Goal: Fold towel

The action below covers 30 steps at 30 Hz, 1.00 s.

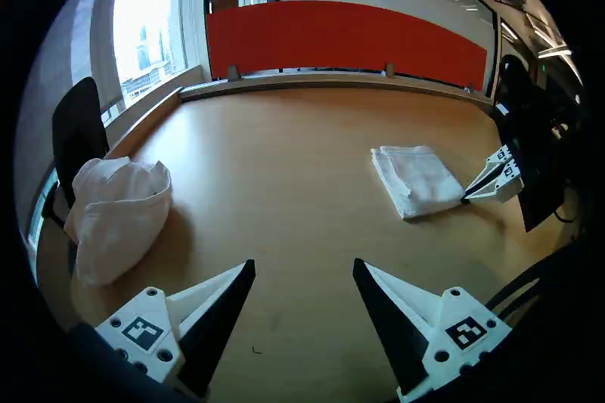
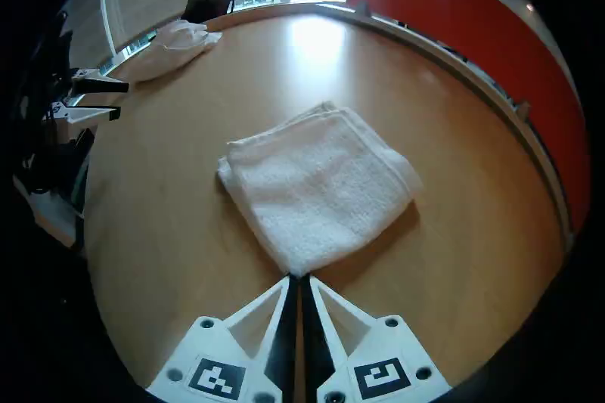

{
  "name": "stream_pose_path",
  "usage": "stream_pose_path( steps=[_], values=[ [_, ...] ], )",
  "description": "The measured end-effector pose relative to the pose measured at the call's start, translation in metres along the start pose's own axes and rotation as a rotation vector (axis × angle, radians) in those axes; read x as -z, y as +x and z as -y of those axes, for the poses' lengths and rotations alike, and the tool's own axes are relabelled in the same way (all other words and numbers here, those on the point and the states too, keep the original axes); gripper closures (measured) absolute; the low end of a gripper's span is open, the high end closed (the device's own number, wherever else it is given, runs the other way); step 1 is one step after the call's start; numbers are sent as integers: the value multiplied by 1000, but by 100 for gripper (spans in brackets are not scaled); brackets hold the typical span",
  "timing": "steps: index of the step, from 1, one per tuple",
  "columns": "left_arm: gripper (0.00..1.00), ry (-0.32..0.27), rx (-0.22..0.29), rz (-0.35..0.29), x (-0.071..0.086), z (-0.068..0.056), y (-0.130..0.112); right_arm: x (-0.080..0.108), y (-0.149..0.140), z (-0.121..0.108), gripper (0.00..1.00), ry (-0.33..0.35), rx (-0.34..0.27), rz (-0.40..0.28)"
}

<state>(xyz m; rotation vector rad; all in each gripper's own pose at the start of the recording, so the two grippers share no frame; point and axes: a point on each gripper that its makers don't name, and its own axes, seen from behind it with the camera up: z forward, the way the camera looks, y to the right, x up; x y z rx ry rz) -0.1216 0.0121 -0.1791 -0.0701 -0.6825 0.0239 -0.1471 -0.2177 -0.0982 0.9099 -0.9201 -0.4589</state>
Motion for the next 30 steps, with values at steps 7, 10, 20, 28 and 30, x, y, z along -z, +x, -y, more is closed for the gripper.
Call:
stream_pose_path(
  steps=[7, 10, 20, 28, 30],
  values=[
    [4, -5, 2, -7, -1, -1, 2, 9, 14, -3, 97, -11, 23, -18],
    [4, -6, 1, -12, -1, -1, 3, 14, 24, -5, 97, -16, 40, -30],
    [4, -13, -3, -28, -2, -1, 8, 35, 71, -16, 97, -36, 110, -80],
    [4, -20, -5, -40, -2, -1, 14, 60, 119, -27, 97, -64, 165, -136],
    [4, -20, -5, -43, -3, -1, 16, 66, 130, -30, 97, -69, 169, -151]
  ],
)
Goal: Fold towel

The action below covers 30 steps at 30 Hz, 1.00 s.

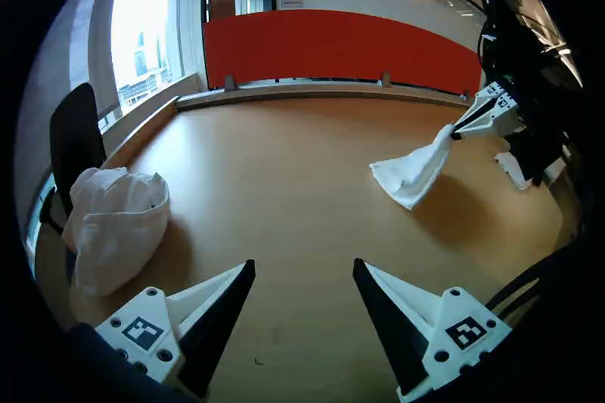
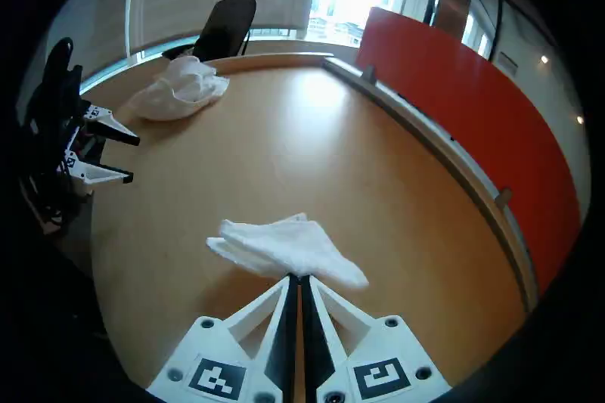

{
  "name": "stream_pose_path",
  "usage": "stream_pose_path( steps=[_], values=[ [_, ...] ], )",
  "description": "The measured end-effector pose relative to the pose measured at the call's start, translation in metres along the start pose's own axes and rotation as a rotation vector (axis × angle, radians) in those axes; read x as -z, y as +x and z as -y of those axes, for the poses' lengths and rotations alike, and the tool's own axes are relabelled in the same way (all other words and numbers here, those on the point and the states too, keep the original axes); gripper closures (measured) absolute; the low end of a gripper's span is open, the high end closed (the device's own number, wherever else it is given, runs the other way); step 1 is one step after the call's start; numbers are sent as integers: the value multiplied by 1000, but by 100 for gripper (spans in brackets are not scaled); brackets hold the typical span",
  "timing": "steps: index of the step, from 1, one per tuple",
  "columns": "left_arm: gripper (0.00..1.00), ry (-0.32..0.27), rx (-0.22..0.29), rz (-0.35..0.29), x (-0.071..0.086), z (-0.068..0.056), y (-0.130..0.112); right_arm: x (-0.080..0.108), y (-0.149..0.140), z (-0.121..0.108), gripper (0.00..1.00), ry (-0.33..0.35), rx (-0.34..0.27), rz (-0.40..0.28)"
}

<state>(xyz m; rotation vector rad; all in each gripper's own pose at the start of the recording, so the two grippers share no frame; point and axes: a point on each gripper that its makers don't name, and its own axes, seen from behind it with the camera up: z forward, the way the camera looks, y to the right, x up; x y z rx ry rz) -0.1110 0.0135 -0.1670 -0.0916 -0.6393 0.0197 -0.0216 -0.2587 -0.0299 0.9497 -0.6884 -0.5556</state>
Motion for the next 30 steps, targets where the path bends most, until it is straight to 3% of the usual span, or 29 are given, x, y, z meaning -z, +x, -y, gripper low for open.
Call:
stream_pose_path(
  steps=[12, 30],
  values=[
    [4, -7, -2, -17, -1, 2, 11, 27, 45, -30, 97, -64, 35, -69],
    [4, -22, -7, -19, 0, -4, 16, 72, 27, -90, 97, -177, -12, -62]
  ],
)
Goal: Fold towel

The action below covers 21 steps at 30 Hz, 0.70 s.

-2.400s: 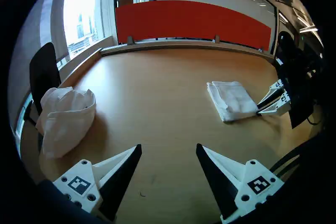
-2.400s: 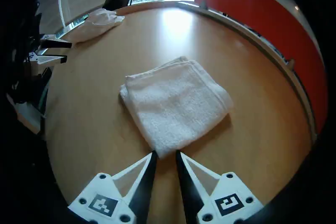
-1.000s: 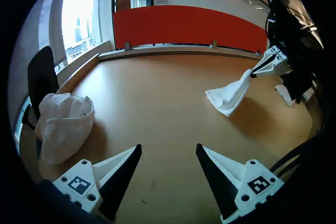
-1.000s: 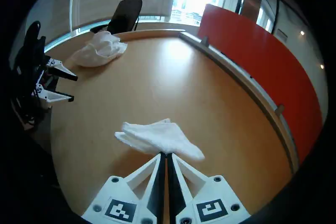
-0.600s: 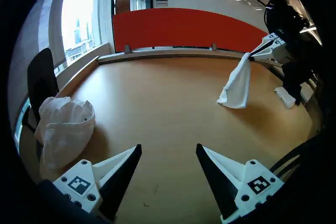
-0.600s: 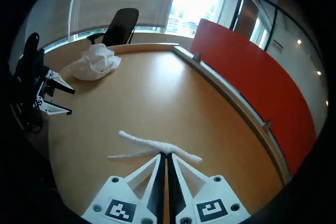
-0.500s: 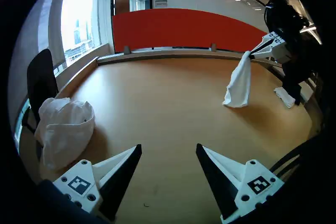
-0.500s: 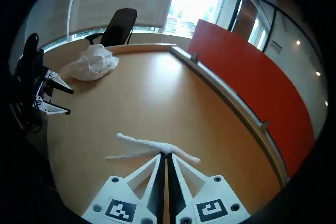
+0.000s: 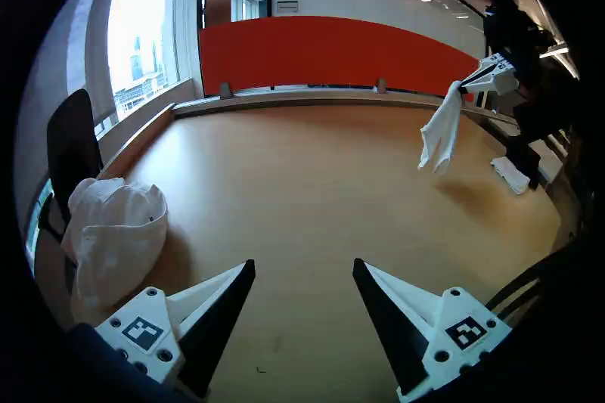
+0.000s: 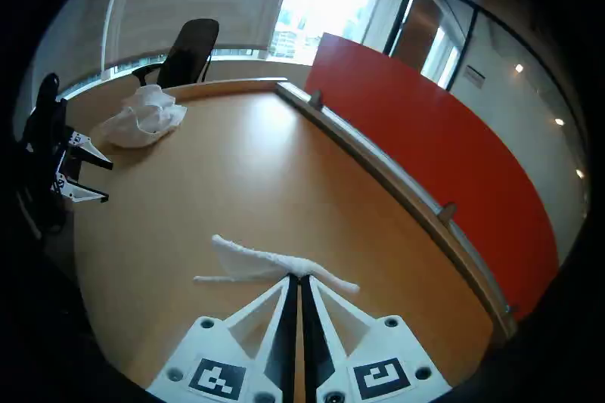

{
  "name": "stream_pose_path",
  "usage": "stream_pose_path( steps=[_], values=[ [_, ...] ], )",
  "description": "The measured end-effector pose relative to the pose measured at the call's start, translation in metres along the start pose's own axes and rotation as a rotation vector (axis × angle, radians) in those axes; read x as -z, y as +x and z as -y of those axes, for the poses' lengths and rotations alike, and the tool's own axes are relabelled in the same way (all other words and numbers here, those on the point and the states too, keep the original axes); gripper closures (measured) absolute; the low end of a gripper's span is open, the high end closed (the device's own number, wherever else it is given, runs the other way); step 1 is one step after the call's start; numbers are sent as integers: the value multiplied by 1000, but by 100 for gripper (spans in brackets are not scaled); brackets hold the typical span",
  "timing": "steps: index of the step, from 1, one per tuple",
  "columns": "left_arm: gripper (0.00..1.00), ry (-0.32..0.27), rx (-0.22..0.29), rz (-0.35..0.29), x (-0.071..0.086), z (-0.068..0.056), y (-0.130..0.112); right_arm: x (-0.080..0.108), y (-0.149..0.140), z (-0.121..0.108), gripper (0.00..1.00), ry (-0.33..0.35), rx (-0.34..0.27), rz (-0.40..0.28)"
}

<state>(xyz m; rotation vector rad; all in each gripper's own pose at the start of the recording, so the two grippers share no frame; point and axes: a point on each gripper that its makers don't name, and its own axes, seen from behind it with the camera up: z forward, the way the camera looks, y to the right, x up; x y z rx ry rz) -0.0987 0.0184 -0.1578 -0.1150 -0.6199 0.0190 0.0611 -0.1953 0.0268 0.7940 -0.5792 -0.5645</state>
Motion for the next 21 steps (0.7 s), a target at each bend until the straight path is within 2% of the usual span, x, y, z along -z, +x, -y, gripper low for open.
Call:
stream_pose_path(
  steps=[11, 21],
  values=[
    [4, 0, 1, 4, 0, -3, 1, 21, -33, -44, 97, -54, -16, 46],
    [4, 9, 4, 11, -1, -4, 1, 38, -64, -85, 97, -108, -66, 78]
  ],
)
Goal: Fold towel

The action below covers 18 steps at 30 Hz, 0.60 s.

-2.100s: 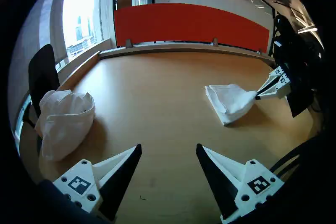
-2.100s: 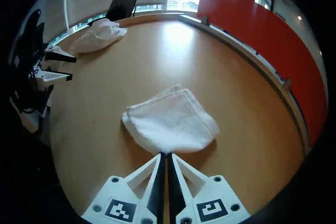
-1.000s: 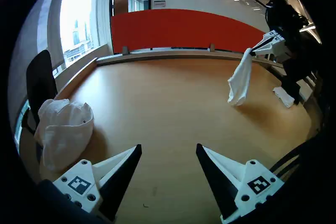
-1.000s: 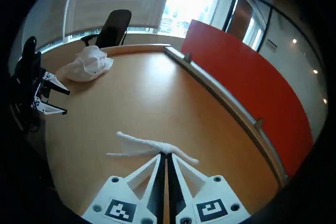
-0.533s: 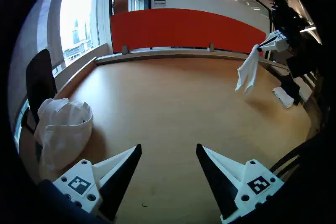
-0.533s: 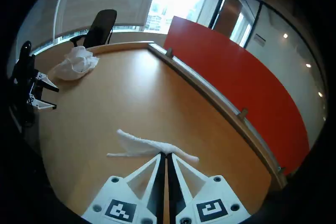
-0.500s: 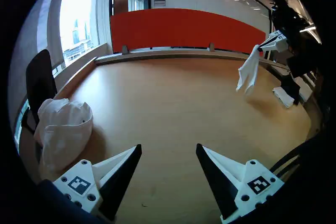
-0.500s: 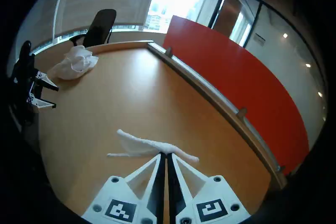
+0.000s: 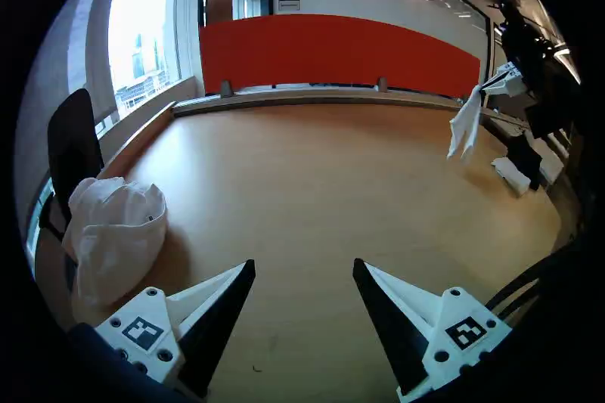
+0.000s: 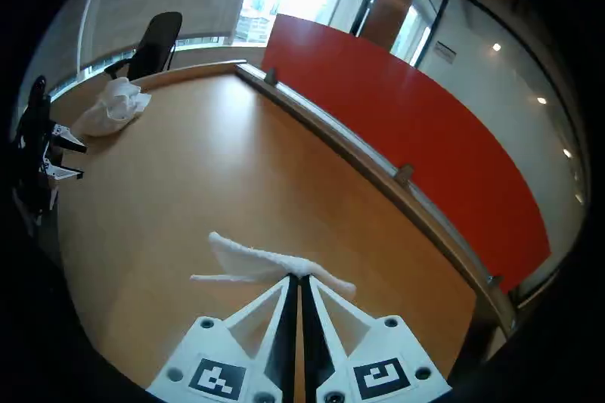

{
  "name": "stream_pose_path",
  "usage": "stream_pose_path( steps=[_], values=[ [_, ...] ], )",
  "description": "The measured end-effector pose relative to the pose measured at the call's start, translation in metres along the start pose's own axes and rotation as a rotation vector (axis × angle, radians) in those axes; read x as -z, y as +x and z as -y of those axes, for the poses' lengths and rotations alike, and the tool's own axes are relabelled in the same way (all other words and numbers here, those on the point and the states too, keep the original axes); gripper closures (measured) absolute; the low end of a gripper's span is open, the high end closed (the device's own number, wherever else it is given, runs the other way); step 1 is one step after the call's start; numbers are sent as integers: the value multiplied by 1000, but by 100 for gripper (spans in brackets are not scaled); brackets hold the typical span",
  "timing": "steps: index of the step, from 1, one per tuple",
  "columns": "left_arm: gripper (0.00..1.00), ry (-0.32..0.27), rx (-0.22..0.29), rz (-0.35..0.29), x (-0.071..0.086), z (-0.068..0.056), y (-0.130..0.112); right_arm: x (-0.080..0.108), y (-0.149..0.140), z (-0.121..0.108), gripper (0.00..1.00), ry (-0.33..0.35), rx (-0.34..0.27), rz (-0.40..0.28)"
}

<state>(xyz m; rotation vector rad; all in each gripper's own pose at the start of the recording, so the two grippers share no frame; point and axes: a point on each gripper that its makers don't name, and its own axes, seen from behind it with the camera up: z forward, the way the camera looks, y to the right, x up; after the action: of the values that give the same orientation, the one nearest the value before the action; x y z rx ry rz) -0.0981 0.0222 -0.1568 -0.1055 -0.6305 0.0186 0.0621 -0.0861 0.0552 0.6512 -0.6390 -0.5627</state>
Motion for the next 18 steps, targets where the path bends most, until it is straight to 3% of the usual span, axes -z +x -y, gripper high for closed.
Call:
stream_pose_path(
  steps=[18],
  values=[
    [4, 5, -2, 11, -1, -6, 4, 18, -59, -74, 97, -84, -46, 89]
  ],
)
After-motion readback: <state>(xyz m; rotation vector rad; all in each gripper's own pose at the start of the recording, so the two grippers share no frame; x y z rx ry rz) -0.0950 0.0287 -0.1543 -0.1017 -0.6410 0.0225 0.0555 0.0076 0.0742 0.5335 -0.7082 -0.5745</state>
